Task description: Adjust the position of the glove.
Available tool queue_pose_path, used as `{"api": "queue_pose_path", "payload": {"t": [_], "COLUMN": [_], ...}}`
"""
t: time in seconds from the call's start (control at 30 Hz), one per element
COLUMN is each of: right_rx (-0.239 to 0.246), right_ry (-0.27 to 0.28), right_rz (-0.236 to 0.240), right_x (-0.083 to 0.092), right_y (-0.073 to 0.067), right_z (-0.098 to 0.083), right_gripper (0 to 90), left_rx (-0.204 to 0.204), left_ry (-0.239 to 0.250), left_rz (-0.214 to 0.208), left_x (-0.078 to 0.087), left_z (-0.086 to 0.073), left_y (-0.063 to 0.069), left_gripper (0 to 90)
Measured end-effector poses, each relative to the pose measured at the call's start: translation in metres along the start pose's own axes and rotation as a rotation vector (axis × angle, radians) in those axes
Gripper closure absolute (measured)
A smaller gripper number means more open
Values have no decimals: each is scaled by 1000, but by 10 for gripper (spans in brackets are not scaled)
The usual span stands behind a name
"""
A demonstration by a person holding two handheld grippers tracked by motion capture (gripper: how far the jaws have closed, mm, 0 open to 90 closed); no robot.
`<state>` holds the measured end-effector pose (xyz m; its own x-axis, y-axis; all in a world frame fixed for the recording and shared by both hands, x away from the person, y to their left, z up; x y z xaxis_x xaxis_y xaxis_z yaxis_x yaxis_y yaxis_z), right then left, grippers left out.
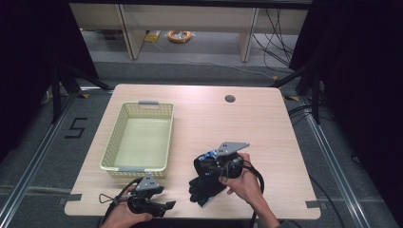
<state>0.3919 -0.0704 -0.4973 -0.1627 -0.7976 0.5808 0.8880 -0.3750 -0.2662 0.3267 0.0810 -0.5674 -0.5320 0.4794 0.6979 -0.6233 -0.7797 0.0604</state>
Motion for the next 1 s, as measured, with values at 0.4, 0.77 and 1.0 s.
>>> {"api": "queue_pose_path", "payload": {"t": [0.4,0.77,1.0], "right_rx": [70,96,85], "right_ry": [-69,-162,-133], "right_rz": [85,144,137], "right_x": [-12,-33,-31], "right_y": [-36,-45,-46], "right_z": [-38,-68,-71], "right_gripper": [782,761,639], "left_rx": [12,22,-10], "left_ry": [21,25,22], "left_rz": [8,-2,-19], "left_x": [3,0,-11], "left_z": [13,21,37], "left_y": [-5,-4,7], "left_gripper": [265,275,301]}}
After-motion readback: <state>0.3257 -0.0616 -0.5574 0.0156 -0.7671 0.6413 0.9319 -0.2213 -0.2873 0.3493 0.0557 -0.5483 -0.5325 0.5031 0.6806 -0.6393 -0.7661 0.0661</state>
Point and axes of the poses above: each handheld gripper's, and its own axes: x roughly backward along the jaws, z roughly out of its top, y roughly to its right, the point moved 10 cm from there along -x, roughly forward along the jaws, and after that the axes turned 13 degrees about z, right-handed, at the moved point
